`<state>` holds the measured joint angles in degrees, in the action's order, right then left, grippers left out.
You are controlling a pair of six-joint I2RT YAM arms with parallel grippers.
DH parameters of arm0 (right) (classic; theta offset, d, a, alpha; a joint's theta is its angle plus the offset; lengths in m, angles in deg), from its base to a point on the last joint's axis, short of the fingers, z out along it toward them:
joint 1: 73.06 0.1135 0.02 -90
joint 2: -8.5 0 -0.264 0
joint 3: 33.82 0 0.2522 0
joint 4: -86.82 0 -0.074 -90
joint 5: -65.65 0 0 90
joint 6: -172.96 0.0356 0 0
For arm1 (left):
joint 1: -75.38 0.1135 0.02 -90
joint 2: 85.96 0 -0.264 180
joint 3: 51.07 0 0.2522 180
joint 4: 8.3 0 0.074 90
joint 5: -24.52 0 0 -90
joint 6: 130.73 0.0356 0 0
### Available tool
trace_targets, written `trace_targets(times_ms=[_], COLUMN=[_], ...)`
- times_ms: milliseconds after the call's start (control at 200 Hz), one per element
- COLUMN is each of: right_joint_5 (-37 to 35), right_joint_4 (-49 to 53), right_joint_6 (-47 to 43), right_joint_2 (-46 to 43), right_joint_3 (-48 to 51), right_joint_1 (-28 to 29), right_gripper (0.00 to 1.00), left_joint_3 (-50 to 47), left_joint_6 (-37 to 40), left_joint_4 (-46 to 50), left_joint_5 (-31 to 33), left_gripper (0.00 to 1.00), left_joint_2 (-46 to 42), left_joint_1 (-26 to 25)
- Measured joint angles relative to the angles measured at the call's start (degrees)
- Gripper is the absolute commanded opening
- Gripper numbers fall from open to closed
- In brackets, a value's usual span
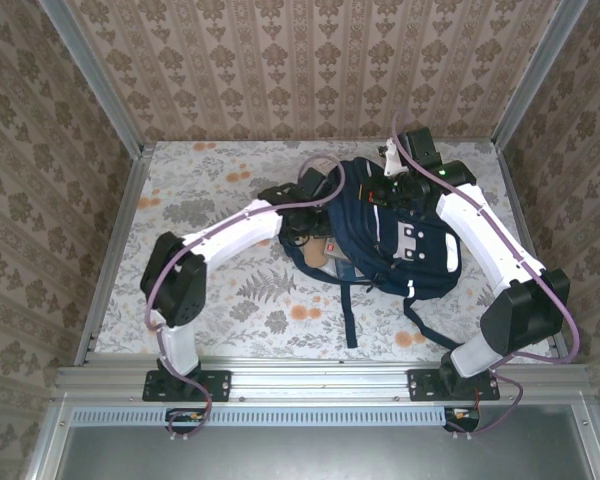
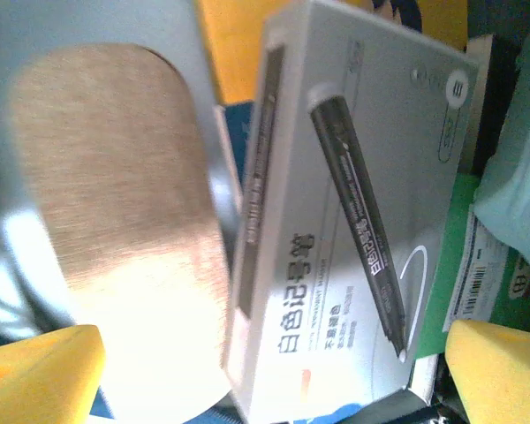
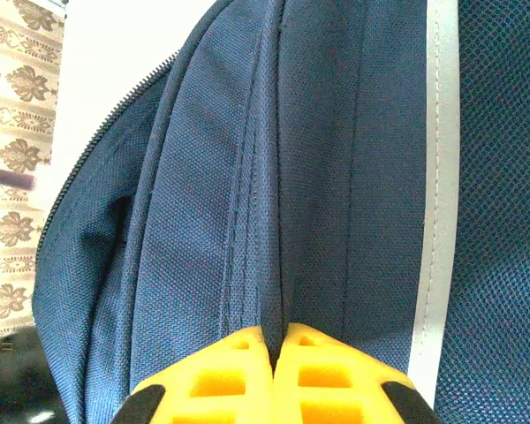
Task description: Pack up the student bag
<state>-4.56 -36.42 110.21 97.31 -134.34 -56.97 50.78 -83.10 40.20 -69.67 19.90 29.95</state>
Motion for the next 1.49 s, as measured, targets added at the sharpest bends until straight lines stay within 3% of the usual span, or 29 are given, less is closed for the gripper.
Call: trace_targets(times_ms=[275, 330, 405, 560, 620, 720, 905, 1125, 1495], right_joint_5=[0.2, 0.24, 0.24, 0.24, 0.24, 0.22, -0.46, -1.86, -2.05], right_joint_4=[-0.13, -0.17, -0.2, -0.2, -0.17, -0.17, 0.81, 4.15, 13.6], right_joint_6=[0.0, 0.0, 0.0, 0.0, 0.0, 0.0, -0.48, -1.84, -4.48], right_joint_2=[0.0, 0.0, 0.0, 0.0, 0.0, 0.0, 0.0, 0.68, 12.79], right_joint_3=[0.24, 0.26, 0.26, 0.26, 0.26, 0.26, -0.46, -4.37, -24.81], right_joint_1=[0.0, 0.0, 0.0, 0.07, 0.09, 0.09, 0.07, -0.44, 1.38], right_gripper=[0.01, 0.01, 0.02, 0.02, 0.02, 0.01, 0.0, 0.0, 0.0], left_joint_3=[-8.07, -9.16, -9.6, -9.62, -9.62, -9.57, -7.58, -4.31, -0.02], left_joint_6=[3.34, 3.82, 4.85, 5.86, 6.14, 6.54, 8.2, 9.99, 9.84], left_joint_4=[-0.07, 0.0, 0.09, 0.09, 0.09, 0.0, 4.07, 10.91, 14.99], left_joint_5=[1.38, 1.31, 1.29, 1.16, 1.09, 0.96, 2.38, 1.86, 3.63], left_gripper=[0.74, 0.72, 0.6, 0.51, 0.36, 0.0, 0.0, 0.0, 0.0], left_joint_2=[-9.51, -8.85, -6.38, 0.13, 1.92, 3.21, 2.78, -4.92, -12.11], left_joint_1=[7.43, 8.92, 9.99, 9.88, 9.84, 9.84, 9.57, 8.7, 5.29])
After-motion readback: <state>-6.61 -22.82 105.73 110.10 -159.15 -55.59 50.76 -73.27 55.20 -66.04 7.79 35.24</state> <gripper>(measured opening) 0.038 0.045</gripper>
